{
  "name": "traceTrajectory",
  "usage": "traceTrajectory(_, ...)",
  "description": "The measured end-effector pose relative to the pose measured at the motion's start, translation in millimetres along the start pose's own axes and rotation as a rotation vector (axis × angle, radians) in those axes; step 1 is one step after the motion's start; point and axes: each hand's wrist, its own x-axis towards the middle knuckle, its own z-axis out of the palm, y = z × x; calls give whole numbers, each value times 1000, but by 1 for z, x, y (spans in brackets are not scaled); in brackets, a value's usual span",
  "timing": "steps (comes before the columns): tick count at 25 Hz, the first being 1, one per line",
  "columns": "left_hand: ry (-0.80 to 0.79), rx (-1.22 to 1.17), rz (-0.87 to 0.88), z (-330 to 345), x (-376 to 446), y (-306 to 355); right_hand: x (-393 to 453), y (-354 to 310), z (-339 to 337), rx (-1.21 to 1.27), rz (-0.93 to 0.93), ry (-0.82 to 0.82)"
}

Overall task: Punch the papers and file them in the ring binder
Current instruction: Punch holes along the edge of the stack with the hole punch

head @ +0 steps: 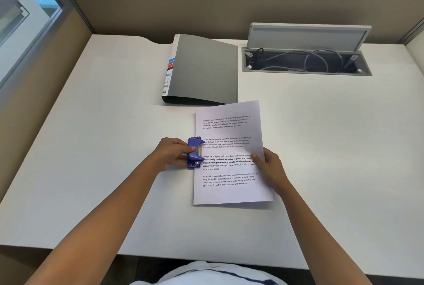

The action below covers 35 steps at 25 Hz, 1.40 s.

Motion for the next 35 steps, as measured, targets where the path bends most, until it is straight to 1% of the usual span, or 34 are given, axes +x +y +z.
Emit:
traceTrajectory(6,8,5,-1,1,0,0,-3,-1,1,-12,-8,14)
traceTrajectory(7,24,14,-8,2,2,0,-3,-1,1,-15,-4,10)
traceTrajectory(9,99,107,-15,5,6,2,-3,-2,0,-24,15,1)
traceTrajectory(12,274,210,88,14,21,6,-2,-10,-4,-87,34,12)
traceTrajectory(14,348,249,176,27,34,11,-2,-15,-6,-115,38,45)
traceTrajectory(17,480,450,312,51,49,15,5,-20,-7,-105,59,117)
traceTrajectory(19,530,538,372,61,52,13,12,-21,-5,-99,71,131)
traceTrajectory(21,551,599,422,66,57,7,17,-20,-3,-100,94,128)
traceTrajectory(25,563,610,447,68,63,4,18,-16,2,-103,81,127)
traceTrajectory(28,566,623,488,68,64,3,17,-12,3,-56,116,133)
traceTrajectory(32,571,641,544,67,66,-1,25,-7,0,3,172,76)
traceTrajectory(35,573,639,554,65,69,-5,28,-8,-1,35,193,52)
